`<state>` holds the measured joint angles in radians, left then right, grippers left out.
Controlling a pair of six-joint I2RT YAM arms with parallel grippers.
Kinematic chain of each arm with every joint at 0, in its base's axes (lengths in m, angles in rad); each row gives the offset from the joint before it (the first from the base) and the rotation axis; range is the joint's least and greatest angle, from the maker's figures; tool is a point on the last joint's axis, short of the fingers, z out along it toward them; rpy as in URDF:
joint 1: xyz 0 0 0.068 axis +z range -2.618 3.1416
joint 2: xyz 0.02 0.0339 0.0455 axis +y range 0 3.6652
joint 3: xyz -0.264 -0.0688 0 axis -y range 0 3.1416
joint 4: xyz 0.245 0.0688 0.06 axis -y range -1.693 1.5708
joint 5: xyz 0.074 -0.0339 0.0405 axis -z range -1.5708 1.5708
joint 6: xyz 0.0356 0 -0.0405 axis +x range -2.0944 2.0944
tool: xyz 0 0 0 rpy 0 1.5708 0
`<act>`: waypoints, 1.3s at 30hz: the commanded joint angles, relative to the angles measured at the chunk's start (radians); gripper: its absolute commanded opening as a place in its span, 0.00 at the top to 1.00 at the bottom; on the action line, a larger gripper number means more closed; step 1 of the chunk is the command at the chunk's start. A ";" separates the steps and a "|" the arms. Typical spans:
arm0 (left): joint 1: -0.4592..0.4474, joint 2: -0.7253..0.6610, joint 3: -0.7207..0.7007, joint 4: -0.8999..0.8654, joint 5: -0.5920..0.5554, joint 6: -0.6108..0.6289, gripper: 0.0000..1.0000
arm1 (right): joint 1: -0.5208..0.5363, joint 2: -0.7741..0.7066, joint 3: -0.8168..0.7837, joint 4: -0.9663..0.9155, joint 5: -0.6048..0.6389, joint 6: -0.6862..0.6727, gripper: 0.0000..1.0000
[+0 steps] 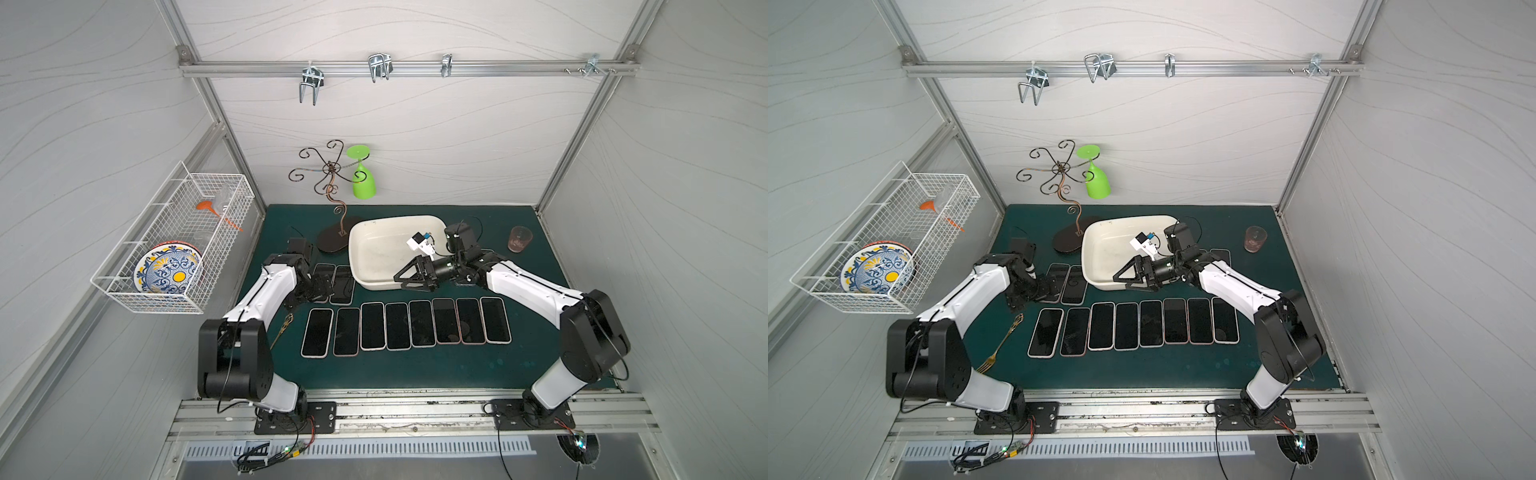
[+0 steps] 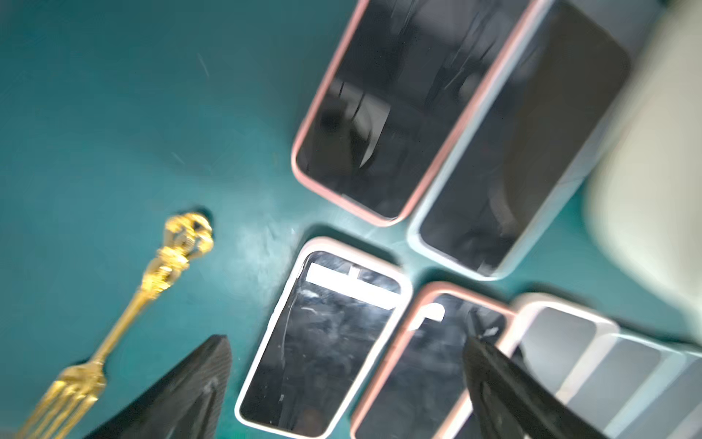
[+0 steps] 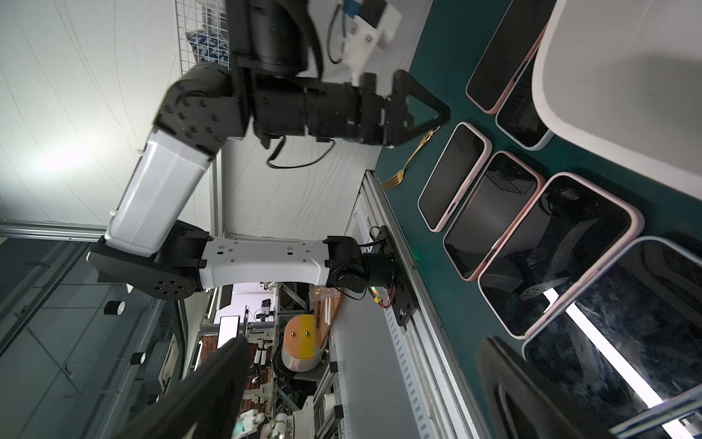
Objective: Take the phone out of the storage box
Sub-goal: Reset both arms
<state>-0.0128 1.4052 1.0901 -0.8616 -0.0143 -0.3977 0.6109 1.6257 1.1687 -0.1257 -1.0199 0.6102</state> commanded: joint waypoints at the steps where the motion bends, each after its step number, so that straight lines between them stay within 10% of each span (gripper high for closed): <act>1: 0.017 -0.147 0.012 0.063 -0.070 0.009 0.00 | 0.006 -0.074 0.057 -0.200 0.141 -0.182 0.01; 8: 0.051 -0.320 -0.046 0.414 -0.144 0.123 0.00 | -0.188 -0.274 0.046 -0.372 0.621 -0.358 0.01; 19: 0.068 -0.553 -0.710 1.183 -0.326 0.226 0.00 | -0.649 -0.524 -0.439 0.086 1.115 -0.349 0.01; 29: 0.064 -0.043 -0.822 1.777 -0.346 0.213 0.01 | -0.562 -0.301 -0.783 0.739 1.283 -0.486 0.01; 39: 0.033 0.129 -0.725 1.778 -0.278 0.285 0.01 | -0.489 -0.070 -0.729 0.913 1.263 -0.574 0.01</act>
<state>0.0269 1.5417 0.3248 0.8440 -0.3023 -0.1406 0.1341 1.5440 0.4343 0.6632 0.2314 0.0536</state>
